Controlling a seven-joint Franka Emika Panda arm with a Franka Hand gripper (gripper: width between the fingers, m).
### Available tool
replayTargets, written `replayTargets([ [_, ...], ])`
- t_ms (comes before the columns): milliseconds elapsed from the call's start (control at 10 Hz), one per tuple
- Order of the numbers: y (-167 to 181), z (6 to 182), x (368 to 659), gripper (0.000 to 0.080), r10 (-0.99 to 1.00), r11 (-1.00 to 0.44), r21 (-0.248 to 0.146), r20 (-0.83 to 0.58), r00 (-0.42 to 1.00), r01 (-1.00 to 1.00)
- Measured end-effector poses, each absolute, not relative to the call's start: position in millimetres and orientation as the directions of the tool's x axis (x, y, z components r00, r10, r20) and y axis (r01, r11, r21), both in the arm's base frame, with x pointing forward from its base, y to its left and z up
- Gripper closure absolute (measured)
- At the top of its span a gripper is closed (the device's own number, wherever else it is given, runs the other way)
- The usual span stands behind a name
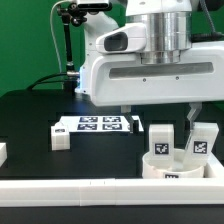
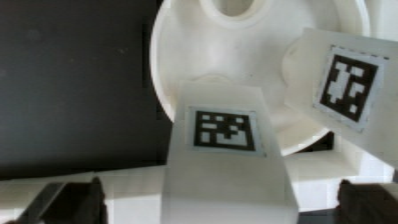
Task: Assemble stool
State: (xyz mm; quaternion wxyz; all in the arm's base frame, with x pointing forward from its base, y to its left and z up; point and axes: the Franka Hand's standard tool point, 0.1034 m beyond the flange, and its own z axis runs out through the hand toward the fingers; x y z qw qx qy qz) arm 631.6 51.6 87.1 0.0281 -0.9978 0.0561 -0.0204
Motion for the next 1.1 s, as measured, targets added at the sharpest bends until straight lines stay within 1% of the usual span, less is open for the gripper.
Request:
replayTargets([
  [100,51.2,86.1,630.7,0.0259,-0.114,-0.992,-0.058,0.036,0.993,-0.111],
  [200,50.9,85.0,629.7,0.0395,-0.114,-0.992,-0.057,0.035,0.993,-0.112],
  [300,51.5,84.7,629.6,0.0395,-0.113,-0.992,-0.057,0.036,0.993,-0.111],
  [400,53.4,84.8,630.1,0.0462,-0.110,-0.993,-0.057,0.039,0.993,-0.108],
  [700,55.9,84.9,632.3,0.0462,-0.133,-0.990,-0.060,0.050,0.990,-0.130],
  [1100,56.1,84.8,632.3,0.0462,-0.391,-0.919,-0.071,0.033,0.920,-0.388],
])
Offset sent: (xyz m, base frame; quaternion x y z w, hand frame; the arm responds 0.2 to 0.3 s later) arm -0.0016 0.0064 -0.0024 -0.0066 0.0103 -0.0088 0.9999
